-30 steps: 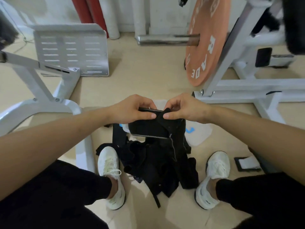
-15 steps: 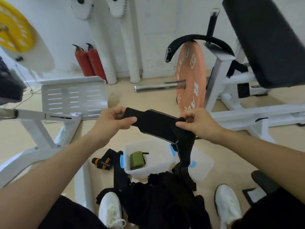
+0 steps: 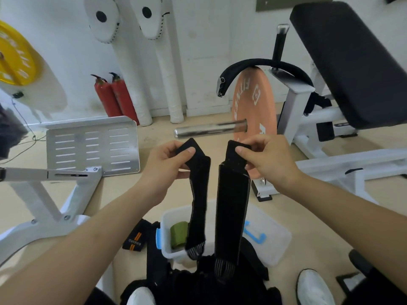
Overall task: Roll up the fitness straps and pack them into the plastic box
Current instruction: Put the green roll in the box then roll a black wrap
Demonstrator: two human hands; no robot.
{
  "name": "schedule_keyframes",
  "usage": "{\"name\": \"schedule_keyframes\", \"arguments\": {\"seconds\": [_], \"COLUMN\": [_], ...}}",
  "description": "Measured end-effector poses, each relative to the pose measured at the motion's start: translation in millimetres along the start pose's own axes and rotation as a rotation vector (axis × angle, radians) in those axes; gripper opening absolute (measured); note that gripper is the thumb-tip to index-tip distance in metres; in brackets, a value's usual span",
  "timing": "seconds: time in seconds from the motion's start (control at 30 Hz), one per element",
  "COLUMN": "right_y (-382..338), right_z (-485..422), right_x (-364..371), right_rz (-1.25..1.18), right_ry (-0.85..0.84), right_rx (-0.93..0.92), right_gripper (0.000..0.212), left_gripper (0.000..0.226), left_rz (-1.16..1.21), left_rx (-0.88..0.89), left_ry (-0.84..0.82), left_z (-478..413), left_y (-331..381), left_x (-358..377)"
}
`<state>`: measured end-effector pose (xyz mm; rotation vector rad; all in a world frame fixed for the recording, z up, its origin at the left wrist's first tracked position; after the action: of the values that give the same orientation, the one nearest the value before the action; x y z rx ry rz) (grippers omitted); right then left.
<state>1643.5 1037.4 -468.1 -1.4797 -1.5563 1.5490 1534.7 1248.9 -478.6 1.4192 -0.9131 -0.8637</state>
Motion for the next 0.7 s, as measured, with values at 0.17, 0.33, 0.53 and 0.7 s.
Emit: {"name": "schedule_keyframes", "arguments": {"seconds": [0.17,0.33,0.53,0.7], "right_y": [-1.6,-3.7,-4.1,-11.0], "right_z": [-0.5,-0.4,3.9,7.8], "right_x": [20.4,31.4,39.5,45.1], "right_rz": [-0.160,-0.272,-0.317,-0.166], "right_ry": [-0.084,-0.076,-0.080,-0.179], "right_rx": [0.062,0.093,0.101,-0.010], "right_gripper": [0.008,0.014,0.008,0.010], "left_gripper": [0.005,0.010,0.008,0.008], "left_rz": [0.046,0.037,0.083,0.152], "left_rx": [-0.075,-0.123,-0.201,-0.250], "left_ry": [-0.078,-0.057,-0.040,-0.062], "left_z": [-5.4,-6.1,-2.3,2.8], "left_y": [-4.7,-6.6,-8.2,-9.1], "left_x": [13.4,19.3,20.4,23.7]}}
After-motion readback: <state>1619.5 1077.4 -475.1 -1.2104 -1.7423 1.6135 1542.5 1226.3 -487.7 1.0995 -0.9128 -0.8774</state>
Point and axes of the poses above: each hand's wrist, its own z-axis away from the middle knuckle, its own x-axis out of the palm, y = z × x, the point moved 6 cm from there along -z, towards the middle knuckle, and after that the axes turned 5 degrees about z, right-handed, at the moved point
